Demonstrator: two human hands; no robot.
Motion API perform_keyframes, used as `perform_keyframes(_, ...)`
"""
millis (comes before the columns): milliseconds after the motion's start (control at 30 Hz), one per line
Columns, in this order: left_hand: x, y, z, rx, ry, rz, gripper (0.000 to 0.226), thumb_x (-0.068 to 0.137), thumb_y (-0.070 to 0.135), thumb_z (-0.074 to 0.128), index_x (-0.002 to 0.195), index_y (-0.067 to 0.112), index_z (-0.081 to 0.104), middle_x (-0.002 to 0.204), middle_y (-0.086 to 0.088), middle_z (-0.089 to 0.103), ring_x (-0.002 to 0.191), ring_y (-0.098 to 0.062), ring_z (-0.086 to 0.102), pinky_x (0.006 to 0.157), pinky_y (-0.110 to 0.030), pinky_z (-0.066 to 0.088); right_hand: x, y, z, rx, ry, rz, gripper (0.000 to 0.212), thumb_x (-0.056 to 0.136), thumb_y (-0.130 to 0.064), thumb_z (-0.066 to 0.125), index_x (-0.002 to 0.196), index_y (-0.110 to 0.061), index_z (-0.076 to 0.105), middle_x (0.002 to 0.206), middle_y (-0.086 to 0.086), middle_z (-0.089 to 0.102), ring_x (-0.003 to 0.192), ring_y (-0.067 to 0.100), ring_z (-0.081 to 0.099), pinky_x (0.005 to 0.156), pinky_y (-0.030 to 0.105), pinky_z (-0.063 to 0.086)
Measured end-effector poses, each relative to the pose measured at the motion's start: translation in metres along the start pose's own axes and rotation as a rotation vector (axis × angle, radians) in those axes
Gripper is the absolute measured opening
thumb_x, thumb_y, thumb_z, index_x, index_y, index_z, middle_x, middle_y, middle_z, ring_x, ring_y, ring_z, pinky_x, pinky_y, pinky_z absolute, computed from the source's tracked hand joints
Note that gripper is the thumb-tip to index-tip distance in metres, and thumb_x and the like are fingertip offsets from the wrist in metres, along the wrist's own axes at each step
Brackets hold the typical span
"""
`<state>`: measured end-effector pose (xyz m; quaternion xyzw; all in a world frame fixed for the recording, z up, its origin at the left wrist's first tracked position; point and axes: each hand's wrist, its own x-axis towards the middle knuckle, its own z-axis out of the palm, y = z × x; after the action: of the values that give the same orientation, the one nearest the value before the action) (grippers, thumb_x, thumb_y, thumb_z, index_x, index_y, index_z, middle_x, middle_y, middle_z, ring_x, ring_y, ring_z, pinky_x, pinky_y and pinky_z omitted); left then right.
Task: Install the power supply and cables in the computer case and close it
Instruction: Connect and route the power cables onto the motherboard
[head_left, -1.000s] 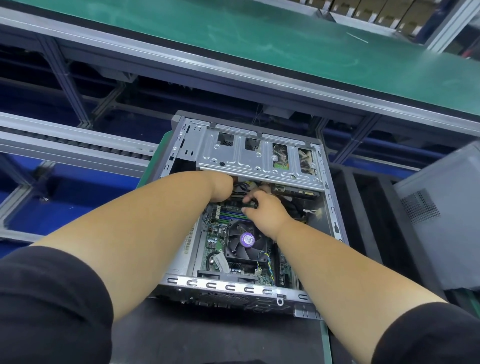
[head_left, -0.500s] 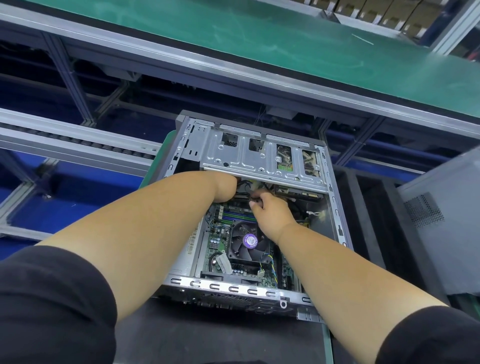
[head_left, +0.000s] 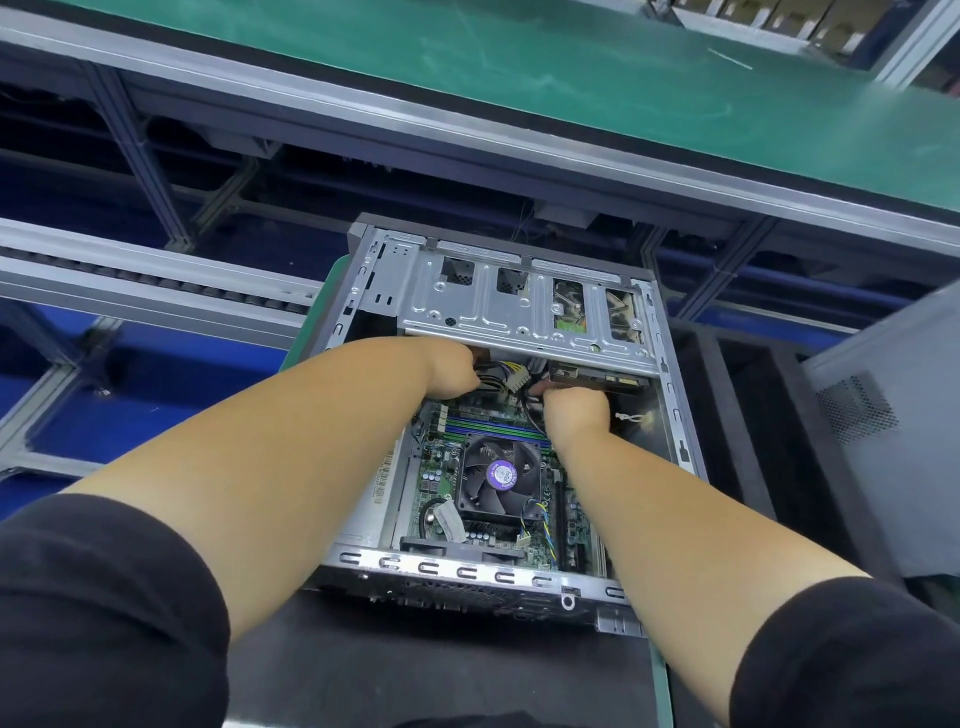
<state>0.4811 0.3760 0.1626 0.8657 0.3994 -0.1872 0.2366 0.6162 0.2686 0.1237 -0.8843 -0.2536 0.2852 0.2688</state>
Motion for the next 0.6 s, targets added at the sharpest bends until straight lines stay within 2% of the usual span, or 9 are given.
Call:
perform_keyframes(33, 0.0, 0.0, 0.0, 0.018, -0.003, 0.005, 0.042, 0.102, 0.034, 0.039, 0.129, 0.005, 0.053, 0.133, -0.014, 0.054, 0.109, -0.026, 0.051, 0.085, -0.029, 0.034, -0.002, 0.001, 0.001, 0.056, -0.021, -0.063, 0.029, 0.092, -0.013, 0.052, 0.112, -0.022, 0.071, 0.087, -0.001, 0.067, 0.071, 0.015, 0.06, 0.062, 0.024, 0.043)
perform_keyframes(67, -0.001, 0.001, -0.001, 0.04, -0.008, 0.0, 0.043, 0.102, 0.034, 0.04, 0.13, 0.005, 0.053, 0.134, -0.014, 0.053, 0.114, -0.027, 0.051, 0.085, -0.029, 0.034, -0.005, 0.002, 0.004, -0.047, -0.045, -0.133, 0.03, 0.09, -0.012, 0.049, 0.096, -0.024, 0.076, 0.079, 0.0, 0.064, 0.06, 0.014, 0.051, 0.055, 0.025, 0.039)
perform_keyframes(100, 0.0, 0.001, -0.001, 0.057, -0.007, 0.002, 0.043, 0.101, 0.034, 0.041, 0.13, 0.005, 0.053, 0.134, -0.013, 0.053, 0.115, -0.027, 0.052, 0.085, -0.029, 0.035, -0.005, 0.004, 0.005, -0.143, -0.064, -0.22, 0.033, 0.09, -0.011, 0.047, 0.087, -0.023, 0.077, 0.079, 0.0, 0.064, 0.057, 0.012, 0.047, 0.054, 0.025, 0.037)
perform_keyframes(167, 0.0, 0.001, -0.001, 0.076, -0.014, 0.001, 0.042, 0.1, 0.034, 0.043, 0.129, 0.005, 0.053, 0.132, -0.013, 0.055, 0.107, -0.026, 0.052, 0.083, -0.029, 0.037, -0.006, 0.006, 0.004, -0.353, -0.095, -0.32, 0.03, 0.092, -0.014, 0.047, 0.091, -0.017, 0.077, 0.086, 0.003, 0.068, 0.065, 0.017, 0.052, 0.06, 0.025, 0.041)
perform_keyframes(233, -0.002, 0.001, -0.002, 0.079, -0.02, 0.002, 0.042, 0.099, 0.033, 0.044, 0.129, 0.005, 0.053, 0.131, -0.013, 0.056, 0.097, -0.023, 0.048, 0.082, -0.03, 0.039, -0.01, 0.002, 0.001, -0.471, -0.057, -0.317, 0.026, 0.095, -0.02, 0.047, 0.092, -0.01, 0.071, 0.093, 0.01, 0.07, 0.082, 0.028, 0.061, 0.075, 0.029, 0.05)
perform_keyframes(333, -0.005, 0.003, -0.003, 0.07, -0.027, 0.009, 0.041, 0.098, 0.031, 0.046, 0.129, 0.005, 0.052, 0.126, -0.012, 0.057, 0.088, -0.021, 0.05, 0.075, -0.027, 0.04, -0.015, -0.002, -0.003, -0.603, 0.0, -0.286, 0.021, 0.095, -0.022, 0.047, 0.084, -0.015, 0.063, 0.094, 0.011, 0.069, 0.094, 0.033, 0.063, 0.087, 0.034, 0.05)
perform_keyframes(433, -0.006, 0.005, -0.003, 0.055, -0.04, 0.025, 0.038, 0.095, 0.027, 0.049, 0.126, 0.005, 0.053, 0.108, -0.007, 0.057, 0.072, -0.017, 0.053, 0.062, -0.025, 0.041, -0.02, -0.005, -0.001, -0.727, 0.047, -0.308, 0.016, 0.095, -0.022, 0.048, 0.084, -0.017, 0.059, 0.096, 0.008, 0.068, 0.095, 0.032, 0.062, 0.085, 0.033, 0.045)
perform_keyframes(500, -0.006, 0.004, -0.002, 0.057, -0.036, 0.039, 0.035, 0.093, 0.026, 0.051, 0.121, 0.006, 0.056, 0.093, -0.003, 0.055, 0.079, -0.02, 0.052, 0.069, -0.028, 0.042, -0.022, -0.008, 0.001, -0.777, 0.076, -0.335, 0.014, 0.094, -0.025, 0.05, 0.083, -0.018, 0.055, 0.098, 0.007, 0.068, 0.096, 0.031, 0.061, 0.08, 0.032, 0.039)
perform_keyframes(600, -0.004, 0.004, 0.0, 0.058, -0.046, 0.066, 0.03, 0.091, 0.026, 0.055, 0.115, 0.008, 0.055, 0.097, -0.005, 0.054, 0.085, -0.022, 0.051, 0.075, -0.031, 0.045, -0.022, -0.008, 0.002, -0.817, 0.02, -0.333, 0.013, 0.093, -0.027, 0.052, 0.09, -0.016, 0.057, 0.106, 0.009, 0.066, 0.101, 0.032, 0.06, 0.078, 0.032, 0.04)
